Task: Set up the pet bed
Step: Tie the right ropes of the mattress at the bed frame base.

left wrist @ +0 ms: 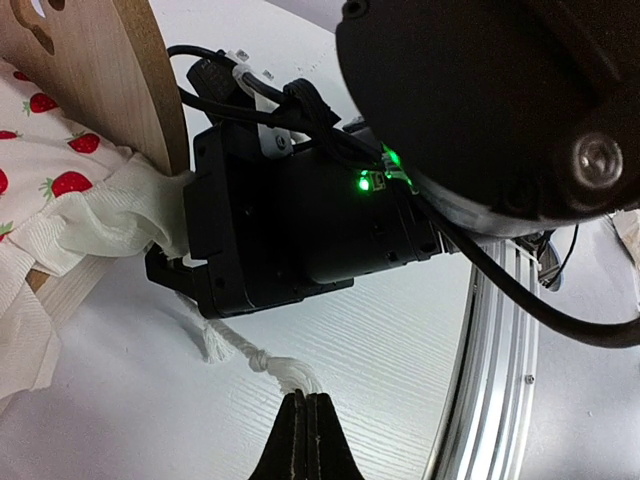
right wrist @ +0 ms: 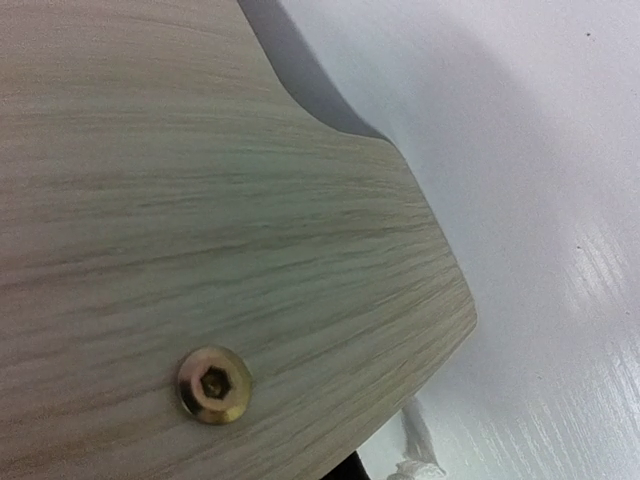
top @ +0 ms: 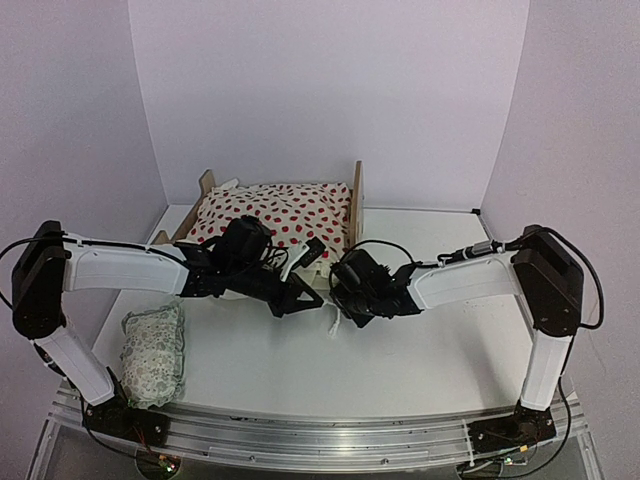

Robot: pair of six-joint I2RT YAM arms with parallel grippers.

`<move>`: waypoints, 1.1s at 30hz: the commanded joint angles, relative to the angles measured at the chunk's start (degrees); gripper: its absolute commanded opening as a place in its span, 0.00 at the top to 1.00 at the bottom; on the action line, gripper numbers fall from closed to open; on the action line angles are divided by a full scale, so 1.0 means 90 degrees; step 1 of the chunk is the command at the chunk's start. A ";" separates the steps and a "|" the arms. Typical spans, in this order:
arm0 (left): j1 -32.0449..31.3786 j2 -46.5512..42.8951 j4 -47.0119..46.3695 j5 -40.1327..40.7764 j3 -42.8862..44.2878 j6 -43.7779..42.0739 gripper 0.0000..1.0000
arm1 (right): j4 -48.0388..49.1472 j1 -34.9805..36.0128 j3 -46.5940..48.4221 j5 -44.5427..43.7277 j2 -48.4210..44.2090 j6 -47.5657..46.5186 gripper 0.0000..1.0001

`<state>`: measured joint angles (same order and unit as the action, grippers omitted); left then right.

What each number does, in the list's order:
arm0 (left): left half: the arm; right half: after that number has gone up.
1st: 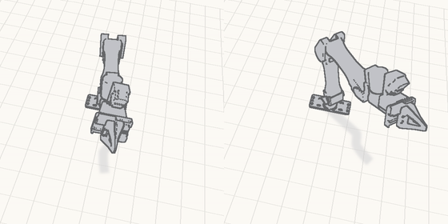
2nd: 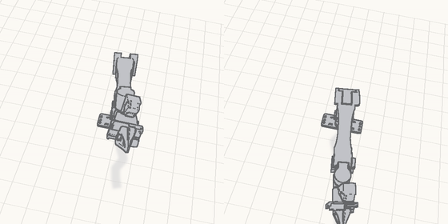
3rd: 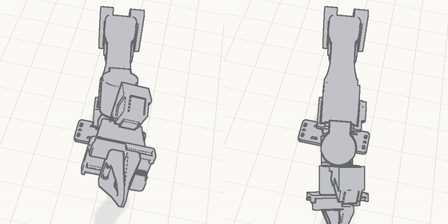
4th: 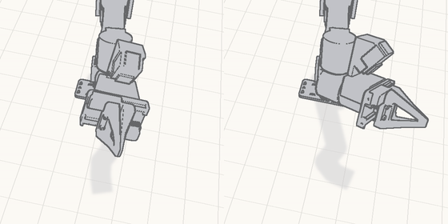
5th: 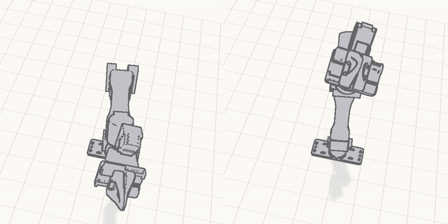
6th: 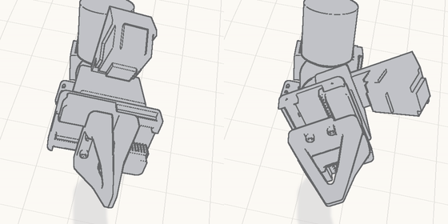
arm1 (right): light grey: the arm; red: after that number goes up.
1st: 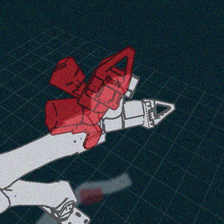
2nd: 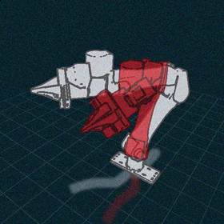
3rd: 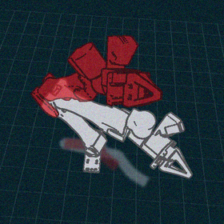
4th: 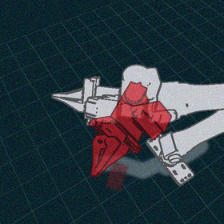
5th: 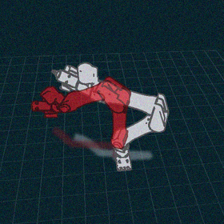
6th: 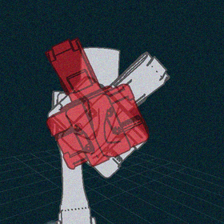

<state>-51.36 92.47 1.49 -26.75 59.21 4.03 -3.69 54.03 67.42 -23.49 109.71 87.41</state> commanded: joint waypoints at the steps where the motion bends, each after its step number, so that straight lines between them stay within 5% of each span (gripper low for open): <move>1: 0.0101 -0.0169 -0.0523 0.0105 -0.0064 -0.0019 1.00 | 0.0166 -0.0019 0.0038 0.0080 -0.0303 -0.0672 0.99; 4: 0.0120 -0.0049 -0.0588 0.0041 0.0008 0.0003 1.00 | 0.0166 -0.0043 0.0062 0.0129 -0.0390 -0.0977 0.94; 7: 0.0124 -0.0036 -0.0581 0.0003 0.0055 0.0020 1.00 | 0.0167 -0.0104 0.0089 0.0265 -0.0479 -0.1374 0.64; 10: 0.0131 -0.0120 -0.0493 -0.0027 0.0043 0.0051 1.00 | 0.0170 -0.0143 0.0066 0.0248 -0.0582 -0.1669 0.54; 20: 0.0130 -0.0498 -0.0448 -0.0065 -0.0244 0.0218 1.00 | 0.0566 -0.0189 0.0182 0.0283 -0.0349 -0.2215 0.63; 33: 0.0134 -0.0684 -0.0478 -0.0183 -0.0367 0.0282 1.00 | 0.0914 -0.0192 0.0186 0.0190 -0.0101 -0.2264 0.87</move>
<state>-50.43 89.01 -1.10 -27.11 56.36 6.04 -0.20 52.64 67.40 -20.75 107.70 68.11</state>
